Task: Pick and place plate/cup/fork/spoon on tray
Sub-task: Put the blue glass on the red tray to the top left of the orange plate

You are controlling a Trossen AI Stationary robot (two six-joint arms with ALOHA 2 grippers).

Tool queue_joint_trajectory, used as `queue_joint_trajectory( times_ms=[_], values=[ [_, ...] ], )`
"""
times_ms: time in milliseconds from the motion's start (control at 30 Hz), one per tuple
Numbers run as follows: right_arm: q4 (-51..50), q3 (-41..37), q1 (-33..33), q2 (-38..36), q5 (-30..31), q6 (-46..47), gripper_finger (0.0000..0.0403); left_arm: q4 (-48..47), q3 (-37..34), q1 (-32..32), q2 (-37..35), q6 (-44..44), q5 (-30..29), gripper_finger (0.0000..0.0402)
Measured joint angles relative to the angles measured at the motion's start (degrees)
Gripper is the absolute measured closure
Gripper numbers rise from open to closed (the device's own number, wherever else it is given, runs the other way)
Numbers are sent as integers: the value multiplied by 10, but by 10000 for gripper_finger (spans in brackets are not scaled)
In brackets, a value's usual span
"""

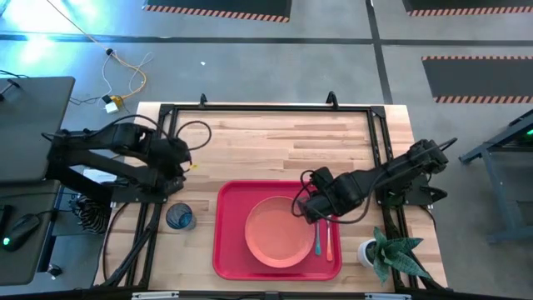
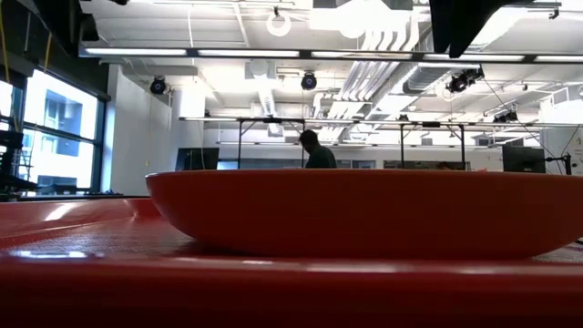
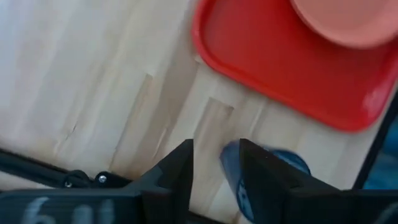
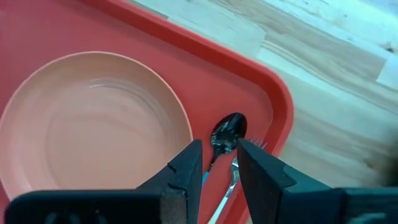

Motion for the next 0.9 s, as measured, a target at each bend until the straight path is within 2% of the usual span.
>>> queue_joint_trajectory(
  times_ms=[167,367,600,900],
  values=[
    [-3,0,0,0,-1,-25,311,0,-19,-46,-1,22,34,256],
    [-16,0,-4,0,-2,-70,311,18,-82,-108,-1,19,38,256],
    [-52,0,-12,0,0,-103,311,90,-120,-173,-1,-15,38,258],
    [-68,0,-30,0,9,-143,311,92,-150,-221,19,-82,38,258]
  ],
)
